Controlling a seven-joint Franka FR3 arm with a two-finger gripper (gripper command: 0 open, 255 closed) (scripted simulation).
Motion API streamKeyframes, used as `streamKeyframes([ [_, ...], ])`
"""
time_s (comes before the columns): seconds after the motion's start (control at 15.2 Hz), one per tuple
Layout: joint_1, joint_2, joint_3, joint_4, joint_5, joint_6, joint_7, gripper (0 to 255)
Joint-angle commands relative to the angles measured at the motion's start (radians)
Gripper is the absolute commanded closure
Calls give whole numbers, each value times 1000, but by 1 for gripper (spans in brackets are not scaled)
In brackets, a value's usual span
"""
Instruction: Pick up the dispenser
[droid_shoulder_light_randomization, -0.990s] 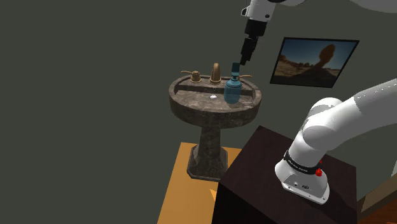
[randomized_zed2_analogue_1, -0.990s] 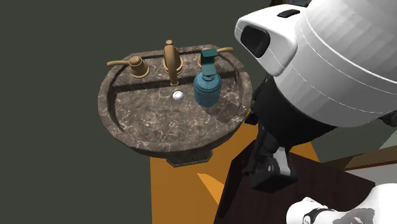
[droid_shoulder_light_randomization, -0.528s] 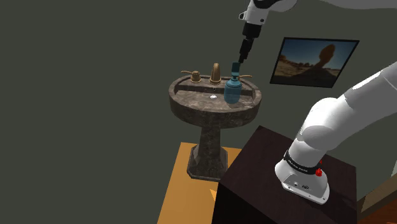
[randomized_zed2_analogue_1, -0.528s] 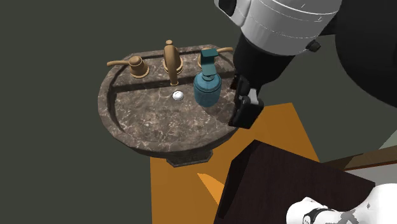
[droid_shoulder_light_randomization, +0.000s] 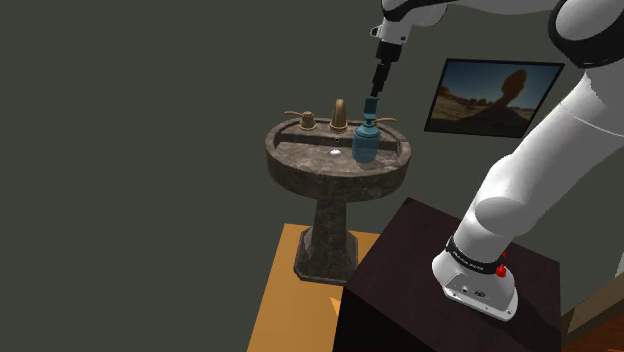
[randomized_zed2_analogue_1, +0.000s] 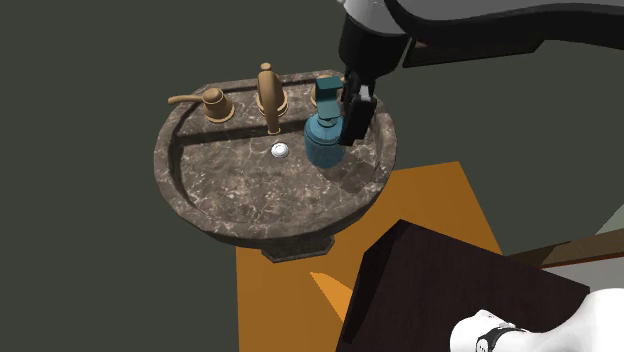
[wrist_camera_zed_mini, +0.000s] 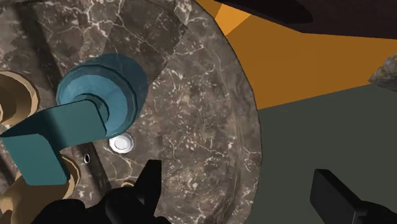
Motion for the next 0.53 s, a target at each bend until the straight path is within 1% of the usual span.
streamKeyframes([
  [0.0, -4, 79, -34, 63, 31, 5, -64, 0],
  [0.26, -30, 248, -84, 206, 115, -3, -187, 0],
  [0.46, -69, 383, -104, 334, 187, -27, -272, 0],
])
